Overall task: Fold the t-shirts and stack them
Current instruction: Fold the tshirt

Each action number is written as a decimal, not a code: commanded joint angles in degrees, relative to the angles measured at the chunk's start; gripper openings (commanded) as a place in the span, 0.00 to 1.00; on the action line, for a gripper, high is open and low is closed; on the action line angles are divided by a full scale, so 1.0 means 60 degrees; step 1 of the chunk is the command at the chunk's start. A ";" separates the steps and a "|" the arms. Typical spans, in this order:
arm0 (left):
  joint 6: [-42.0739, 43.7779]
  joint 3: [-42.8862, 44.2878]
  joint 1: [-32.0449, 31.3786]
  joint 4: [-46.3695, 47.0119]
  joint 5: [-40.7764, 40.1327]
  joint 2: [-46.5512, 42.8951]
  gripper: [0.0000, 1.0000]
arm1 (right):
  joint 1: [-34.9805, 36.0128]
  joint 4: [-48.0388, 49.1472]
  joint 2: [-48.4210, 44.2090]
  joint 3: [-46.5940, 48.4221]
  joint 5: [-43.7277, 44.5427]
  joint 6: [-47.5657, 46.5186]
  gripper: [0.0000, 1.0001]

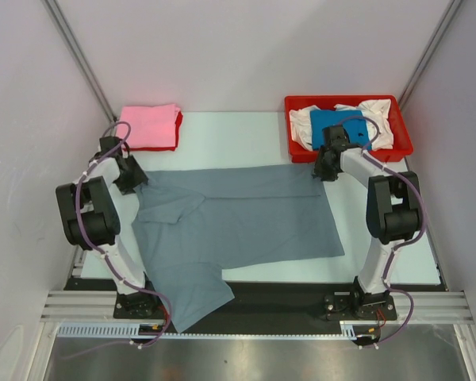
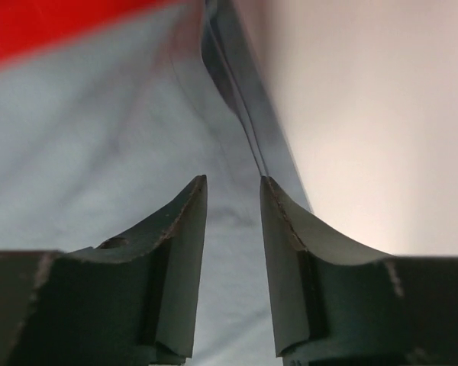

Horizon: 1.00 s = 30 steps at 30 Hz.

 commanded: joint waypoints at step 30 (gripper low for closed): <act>-0.1620 -0.1268 -0.0629 0.0066 0.1658 -0.3013 0.58 | 0.0629 0.0473 -0.2248 -0.3361 0.1222 0.0747 0.42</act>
